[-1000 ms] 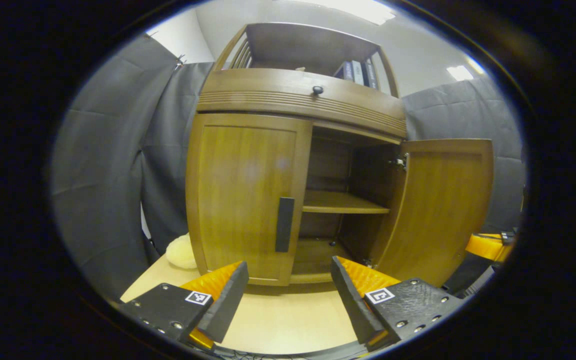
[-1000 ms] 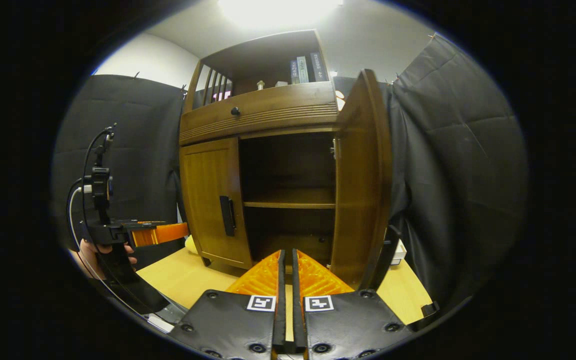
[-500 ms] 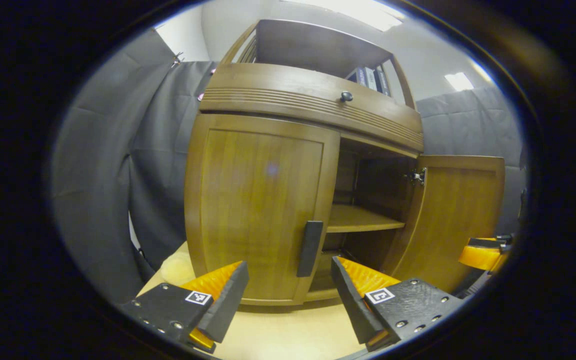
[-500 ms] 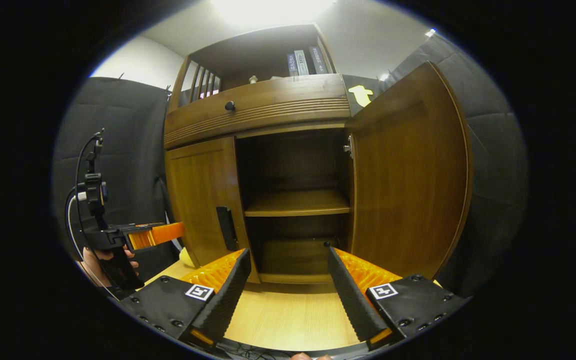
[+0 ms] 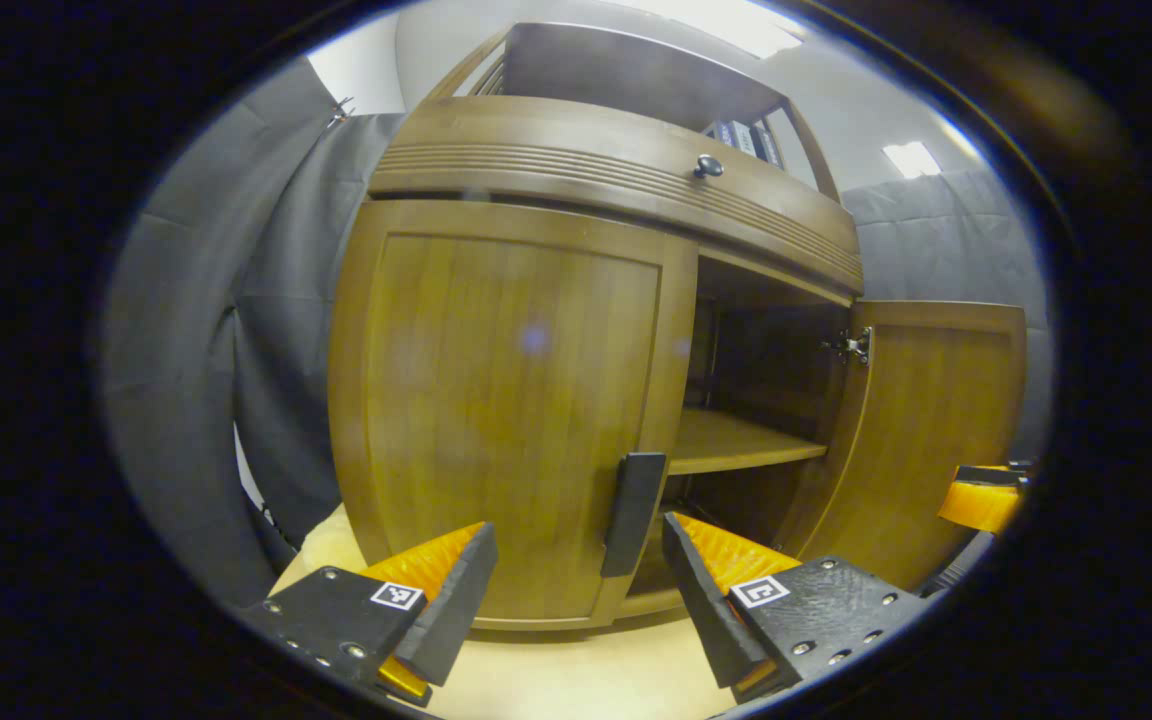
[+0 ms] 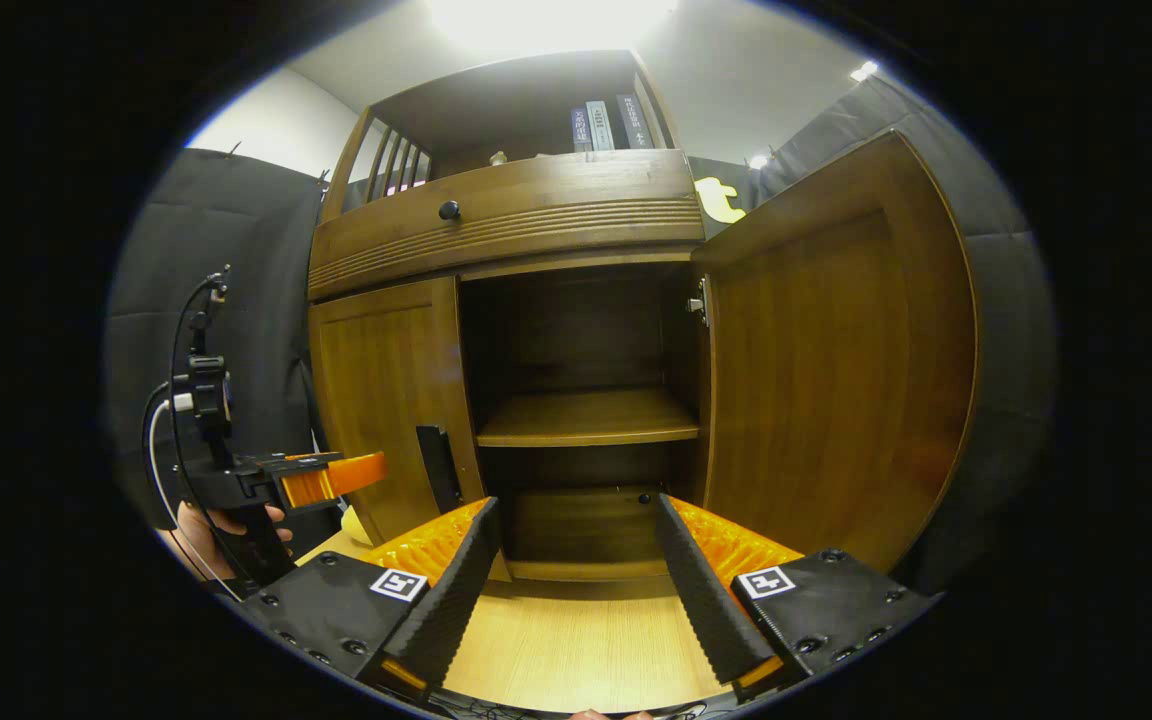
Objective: Open the right door of the double-door shoe cabinet with the right hand, and open the left door with the left hand.
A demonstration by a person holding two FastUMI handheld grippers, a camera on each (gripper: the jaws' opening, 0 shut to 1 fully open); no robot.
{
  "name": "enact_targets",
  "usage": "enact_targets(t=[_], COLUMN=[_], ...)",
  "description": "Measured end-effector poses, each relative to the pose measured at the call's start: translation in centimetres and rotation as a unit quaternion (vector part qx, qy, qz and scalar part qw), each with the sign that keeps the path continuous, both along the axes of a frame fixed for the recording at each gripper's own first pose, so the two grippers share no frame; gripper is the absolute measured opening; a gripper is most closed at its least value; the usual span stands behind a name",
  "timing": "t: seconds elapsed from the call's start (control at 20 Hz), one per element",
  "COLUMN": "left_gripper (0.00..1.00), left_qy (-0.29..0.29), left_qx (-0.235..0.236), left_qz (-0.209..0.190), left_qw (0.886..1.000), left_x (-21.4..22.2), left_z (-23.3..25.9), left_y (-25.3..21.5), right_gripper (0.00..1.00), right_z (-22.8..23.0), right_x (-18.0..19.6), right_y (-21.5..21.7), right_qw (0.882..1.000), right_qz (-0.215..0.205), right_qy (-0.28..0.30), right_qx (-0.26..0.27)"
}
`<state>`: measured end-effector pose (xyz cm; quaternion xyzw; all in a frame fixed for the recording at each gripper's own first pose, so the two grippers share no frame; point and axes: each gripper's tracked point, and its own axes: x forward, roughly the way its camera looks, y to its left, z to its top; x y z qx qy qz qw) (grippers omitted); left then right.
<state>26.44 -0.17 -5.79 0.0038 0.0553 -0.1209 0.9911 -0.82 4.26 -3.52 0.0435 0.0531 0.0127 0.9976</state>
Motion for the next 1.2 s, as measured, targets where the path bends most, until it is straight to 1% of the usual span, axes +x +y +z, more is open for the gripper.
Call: enact_targets(t=[0.05,0.1,0.15,0.2,0.25,0.3,0.35,0.4,0.45,0.5,0.55,0.65,0.7,0.75,0.8,0.85,0.9,1.0,1.05,1.1,1.15,1.2], left_gripper=[0.96,0.96,0.96,0.96,0.96,0.96,0.96,0.96,0.96,0.96,0.96,0.96,0.96,0.96,0.9,0.83,0.76,0.62,0.62,0.54,0.47,0.39], left_qy=[0.006,0.008,0.006,0.003,0.0,-0.002,-0.004,-0.004,0.0,0.004,0.008,0.021,0.024,0.025,0.026,0.022,0.017,0.016,0.022,0.027,0.033,0.03], left_qx=[-0.003,-0.007,-0.006,0.001,0.01,0.018,0.021,0.021,0.018,0.015,0.011,0.0,-0.005,-0.005,-0.003,0.008,0.013,0.007,0.001,-0.009,-0.014,-0.016], left_qz=[0.0,-0.001,-0.003,-0.001,0.002,0.002,0.004,0.006,0.008,0.011,0.017,0.023,0.023,0.023,0.017,0.025,0.022,0.022,0.026,0.029,0.039,0.044], left_qw=[1.0,1.0,1.0,1.0,1.0,1.0,1.0,1.0,1.0,1.0,1.0,1.0,0.999,0.999,1.0,0.999,1.0,1.0,0.999,0.999,0.999,0.998], left_x=[0.5,1.3,1.9,2.6,3.3,3.9,4.6,5.2,5.6,6.1,6.7,7.5,7.9,8.0,7.9,8.0,8.4,8.6,8.8,8.9,8.9,8.9], left_z=[-0.1,-0.4,-0.6,-0.4,-0.3,-0.2,-0.1,-0.3,-0.8,-1.1,-1.4,-2.2,-2.6,-2.7,-2.5,-2.1,-1.7,-1.9,-2.1,-2.1,-2.1,-2.1], left_y=[-0.3,-0.7,-1.3,-2.0,-2.4,-2.9,-3.4,-3.6,-3.7,-3.7,-3.8,-3.9,-4.0,-3.9,-4.2,-4.0,-4.4,-4.5,-4.6,-5.2,-5.5,-5.4], right_gripper=[0.97,0.92,0.95,0.97,0.92,0.92,0.93,0.97,1.0,1.0,0.93,0.92,0.97,0.97,0.97,0.92,0.97,0.97,0.97,1.0,0.92,0.97], right_z=[-0.2,-0.2,-0.2,-0.4,-0.8,-1.1,-1.2,-1.4,-1.6,-1.6,-1.4,-1.4,-1.5,-1.8,-2.1,-2.3,-2.5,-2.7,-2.8,-2.9,-2.8,-2.7], right_x=[0.1,0.1,0.1,0.1,0.1,0.0,0.0,0.2,0.3,0.3,0.2,0.3,0.3,0.4,0.4,0.3,0.3,0.3,0.3,0.2,0.2,0.1], right_y=[-0.1,-0.3,-0.6,-0.8,-0.8,-0.7,-0.6,-0.4,-0.4,-0.4,-0.6,-1.0,-1.1,-1.3,-1.4,-1.4,-1.4,-1.3,-1.3,-1.3,-1.3,-1.3], right_qw=[1.0,1.0,1.0,1.0,1.0,1.0,1.0,1.0,1.0,1.0,1.0,1.0,1.0,1.0,1.0,1.0,1.0,1.0,1.0,1.0,1.0,1.0], right_qz=[0.006,0.007,0.005,0.003,0.003,0.003,0.003,0.005,0.008,0.008,0.007,0.003,0.001,-0.001,-0.002,-0.002,-0.003,-0.006,-0.006,-0.006,-0.007,-0.008], right_qy=[0.002,0.0,-0.004,-0.003,0.002,0.005,0.006,0.009,0.013,0.013,0.01,0.008,0.009,0.012,0.018,0.022,0.024,0.026,0.029,0.028,0.027,0.025], right_qx=[-0.004,-0.008,-0.012,-0.014,-0.013,-0.009,-0.003,0.001,0.002,0.002,0.0,-0.003,-0.004,-0.004,-0.003,0.001,0.006,0.007,0.005,0.004,0.003,0.001])
